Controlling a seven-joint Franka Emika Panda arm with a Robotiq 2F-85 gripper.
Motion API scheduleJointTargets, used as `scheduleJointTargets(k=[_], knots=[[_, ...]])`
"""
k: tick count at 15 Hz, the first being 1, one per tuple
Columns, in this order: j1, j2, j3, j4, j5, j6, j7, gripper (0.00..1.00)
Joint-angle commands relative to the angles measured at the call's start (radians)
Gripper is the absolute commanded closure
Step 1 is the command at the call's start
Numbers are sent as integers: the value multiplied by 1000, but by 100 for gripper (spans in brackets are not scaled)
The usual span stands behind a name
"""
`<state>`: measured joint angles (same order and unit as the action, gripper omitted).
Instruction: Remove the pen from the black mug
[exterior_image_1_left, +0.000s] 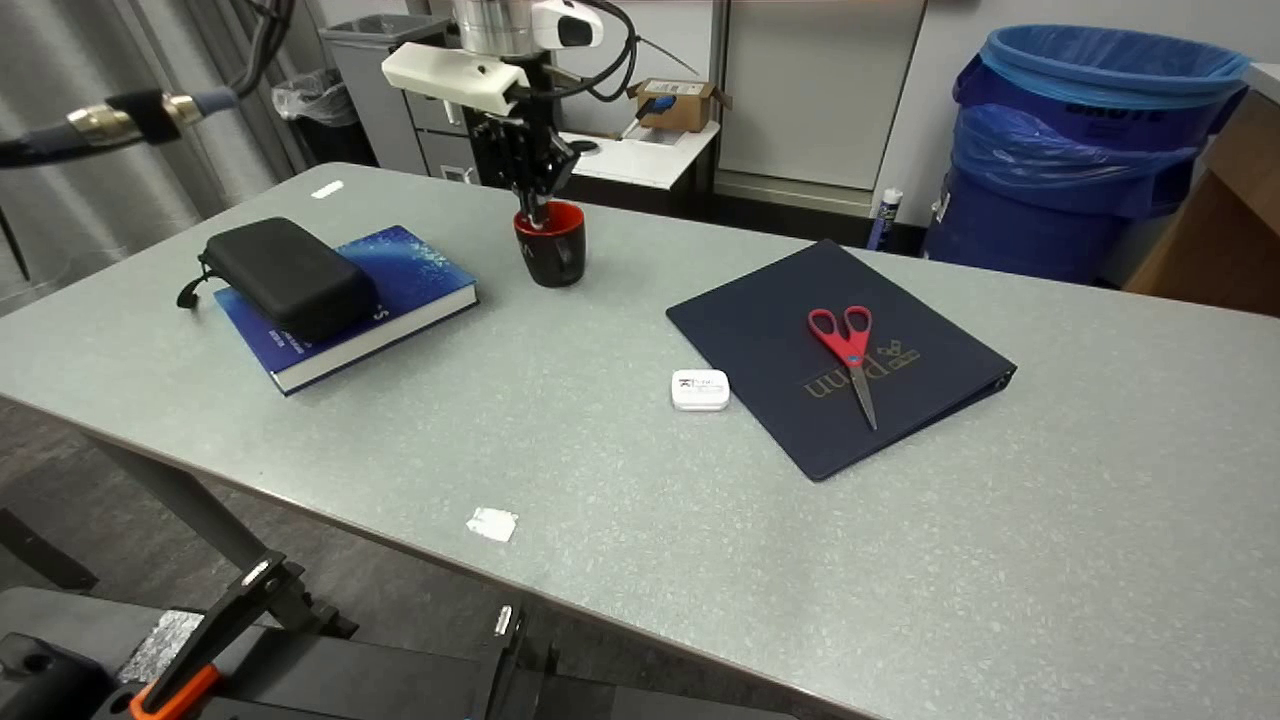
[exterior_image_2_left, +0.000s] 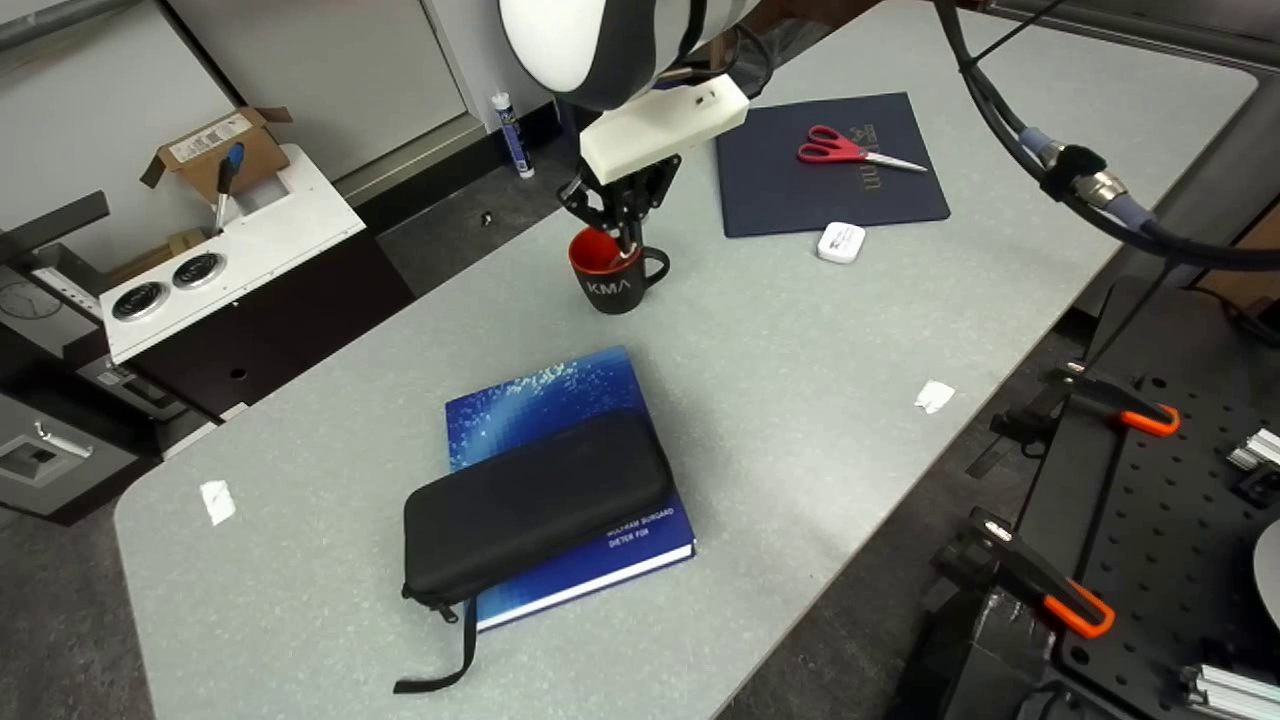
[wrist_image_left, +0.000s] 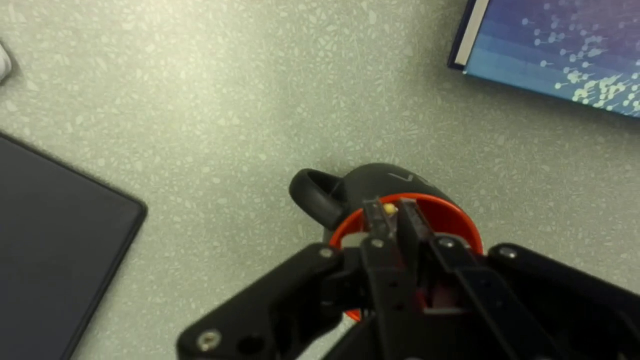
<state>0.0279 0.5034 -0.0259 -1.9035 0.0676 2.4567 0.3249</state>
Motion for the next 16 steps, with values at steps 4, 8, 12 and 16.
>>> scheduleJointTargets(k=[4,8,12,16], knots=[[-8,-71,-4,-27,26,-16,-18,98],[-5,-232,-3,-153,17,47,-30,98],[4,-393,-18,-300,-29,30,11,98],[-15,-385,-30,-363,-76,-11,41,98]])
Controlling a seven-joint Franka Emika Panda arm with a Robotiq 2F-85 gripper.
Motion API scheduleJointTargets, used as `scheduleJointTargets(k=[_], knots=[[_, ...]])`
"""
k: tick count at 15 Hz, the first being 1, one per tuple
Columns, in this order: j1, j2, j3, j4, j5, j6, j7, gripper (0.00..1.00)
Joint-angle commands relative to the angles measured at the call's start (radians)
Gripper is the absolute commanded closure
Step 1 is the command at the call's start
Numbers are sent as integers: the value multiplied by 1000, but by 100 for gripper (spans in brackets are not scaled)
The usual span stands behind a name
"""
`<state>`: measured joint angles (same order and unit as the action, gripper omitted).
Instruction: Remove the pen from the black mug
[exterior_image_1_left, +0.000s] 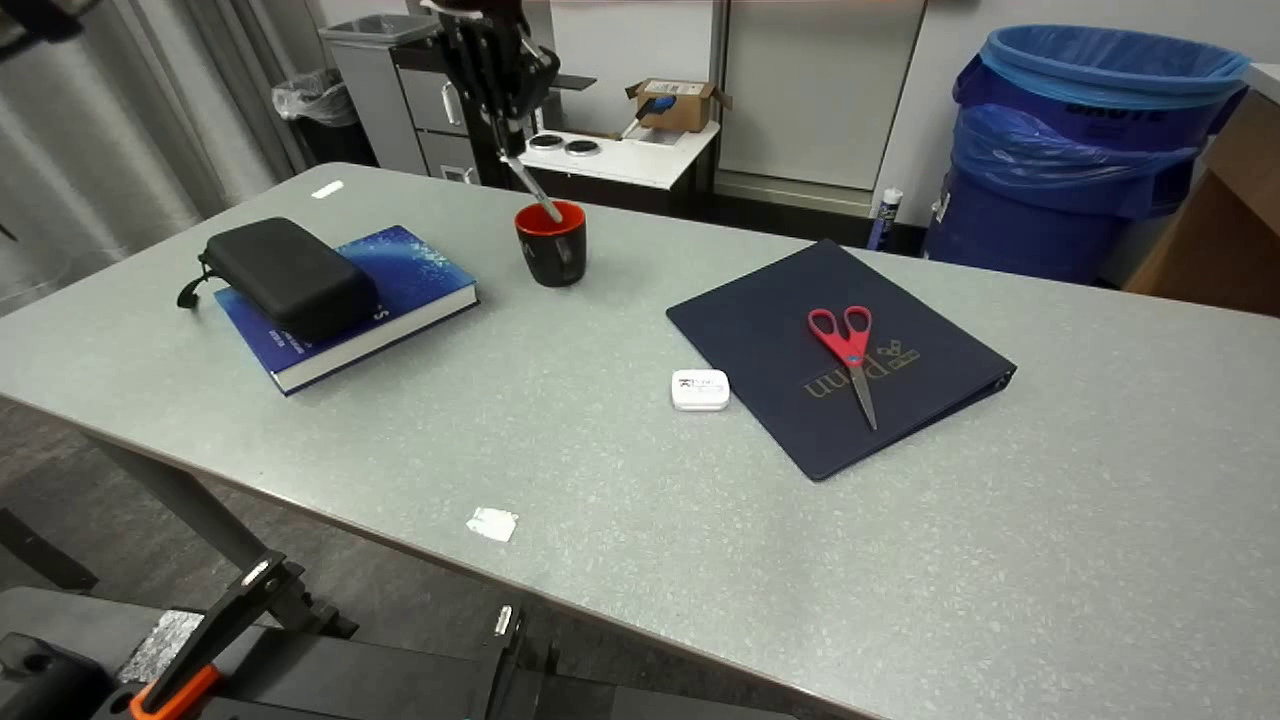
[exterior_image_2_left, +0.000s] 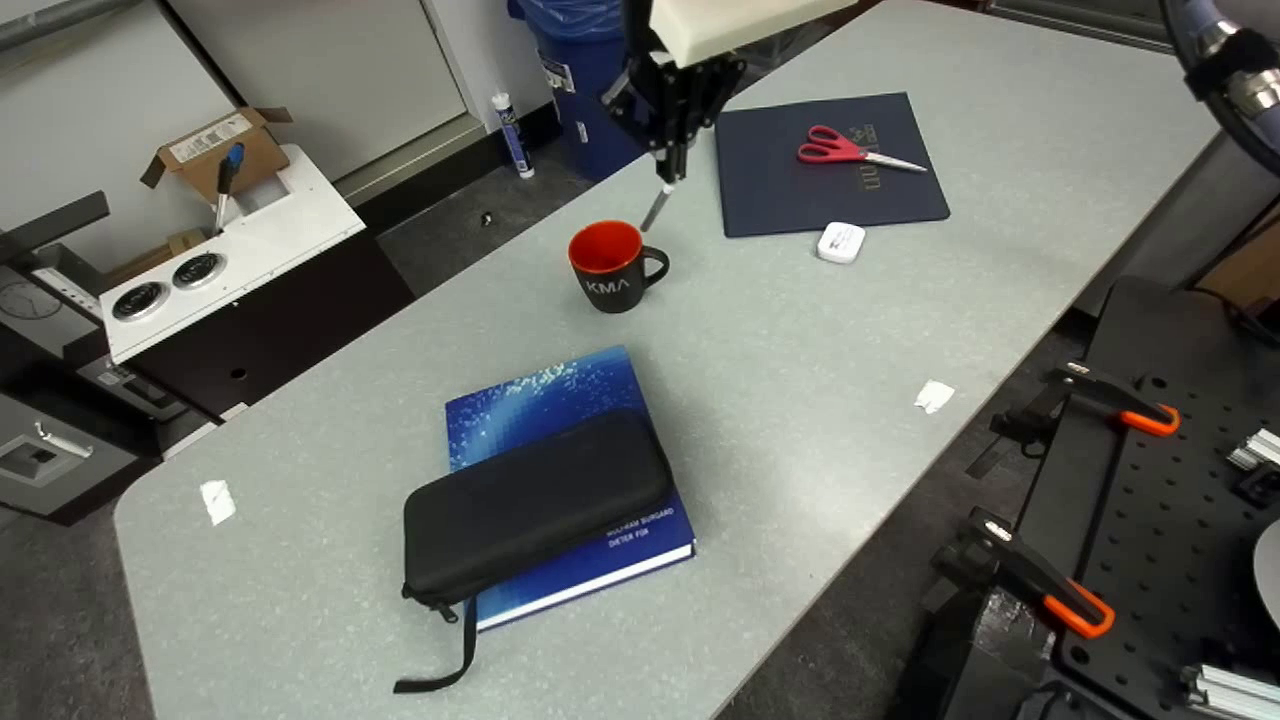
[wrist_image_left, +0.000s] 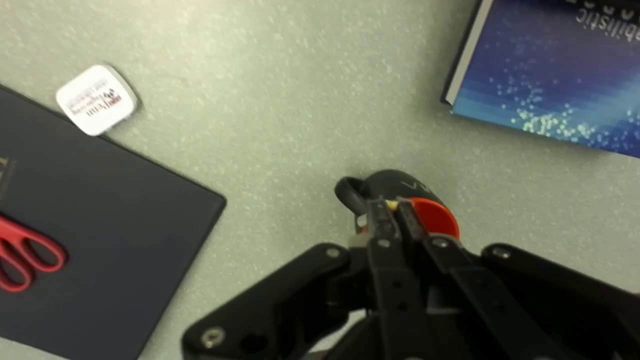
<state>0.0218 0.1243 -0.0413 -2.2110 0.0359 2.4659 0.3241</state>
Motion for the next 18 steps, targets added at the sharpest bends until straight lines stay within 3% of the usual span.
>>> scheduleJointTargets(k=[1,6,10,11,13,18], knots=[[-14,22,-21,-48,-50,-37,42,98],[0,183,-76,11,-146,-24,169,98],[4,258,-78,57,-110,-56,147,98],[2,269,-75,66,-99,-62,135,68],[-4,276,-69,77,-82,-75,113,60],[-38,263,-37,85,-1,-84,2,23]])
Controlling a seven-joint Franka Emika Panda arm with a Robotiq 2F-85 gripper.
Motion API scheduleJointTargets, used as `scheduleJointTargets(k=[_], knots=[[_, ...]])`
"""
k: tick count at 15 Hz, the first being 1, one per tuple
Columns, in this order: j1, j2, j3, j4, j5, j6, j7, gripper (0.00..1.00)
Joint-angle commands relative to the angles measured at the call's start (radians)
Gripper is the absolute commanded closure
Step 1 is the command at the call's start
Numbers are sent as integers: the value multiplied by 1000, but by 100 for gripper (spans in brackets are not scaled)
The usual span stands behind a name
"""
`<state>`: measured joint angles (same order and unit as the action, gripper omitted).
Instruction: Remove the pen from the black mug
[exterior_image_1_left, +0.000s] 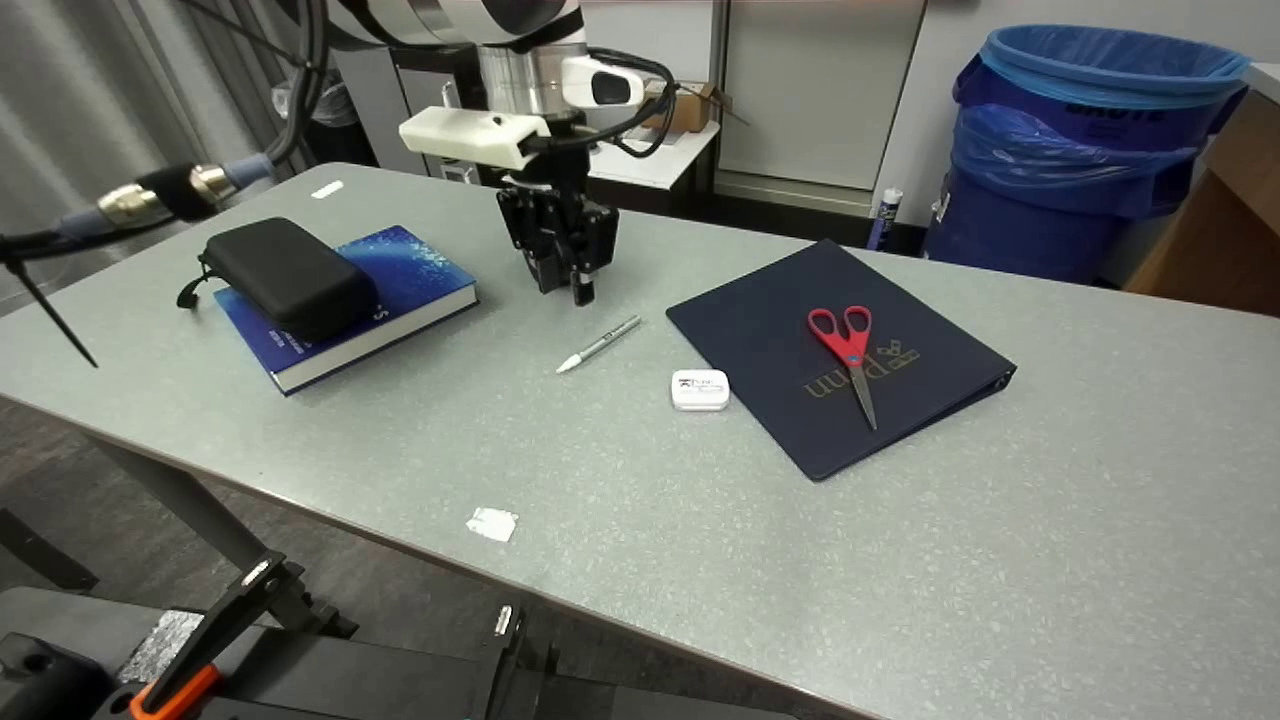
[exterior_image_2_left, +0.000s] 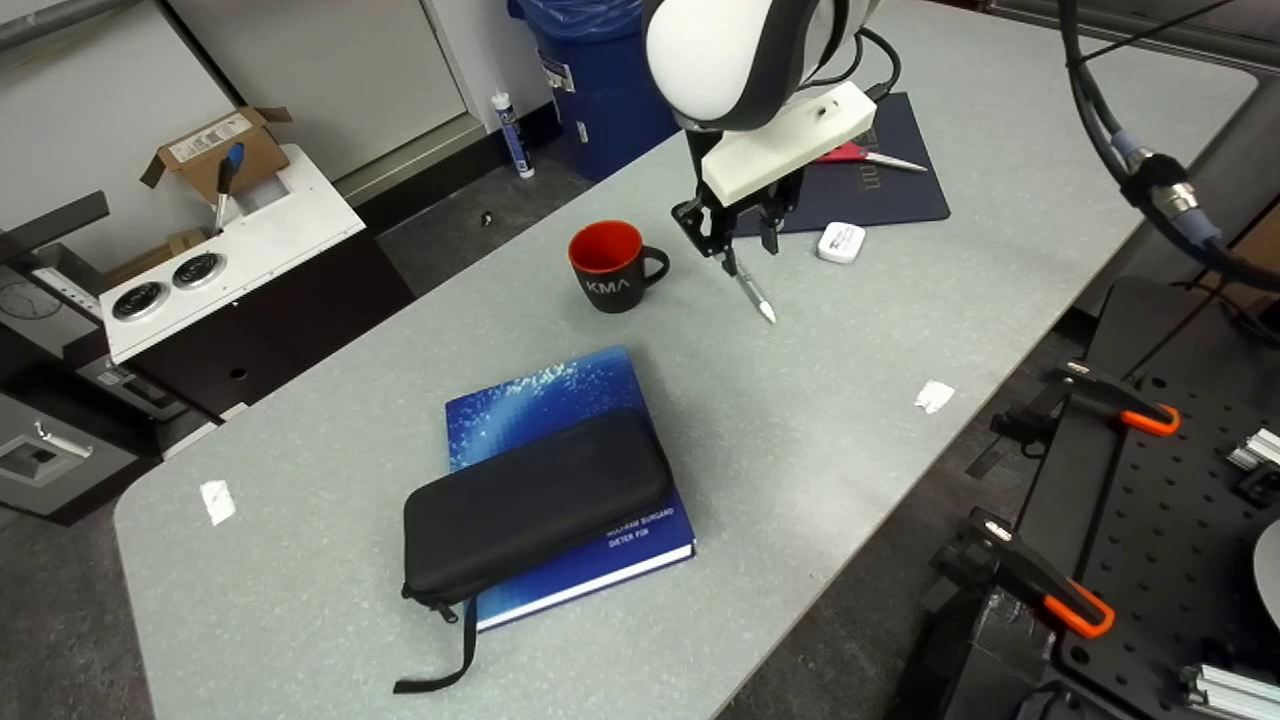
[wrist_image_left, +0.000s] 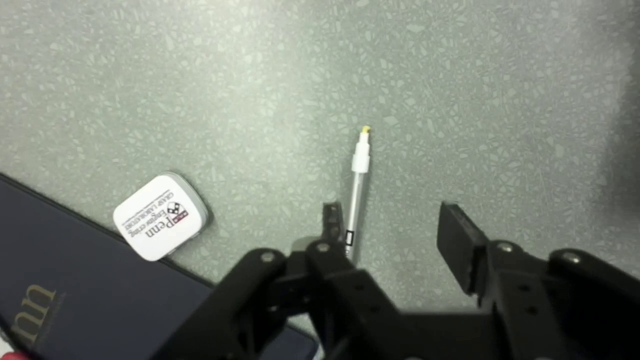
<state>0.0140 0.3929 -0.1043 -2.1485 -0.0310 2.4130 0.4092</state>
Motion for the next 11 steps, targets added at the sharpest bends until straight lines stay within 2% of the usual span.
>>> scheduleJointTargets(k=[1,3,4,7,8,11], knots=[[-38,-5,32,26,88,-31,-108,14],[-53,-5,42,32,140,-30,-153,1],[-60,-5,47,34,162,-29,-176,0],[-84,-5,70,44,231,-46,-248,0],[-51,0,41,27,177,-7,-188,0],[-61,0,50,32,195,-19,-213,0]])
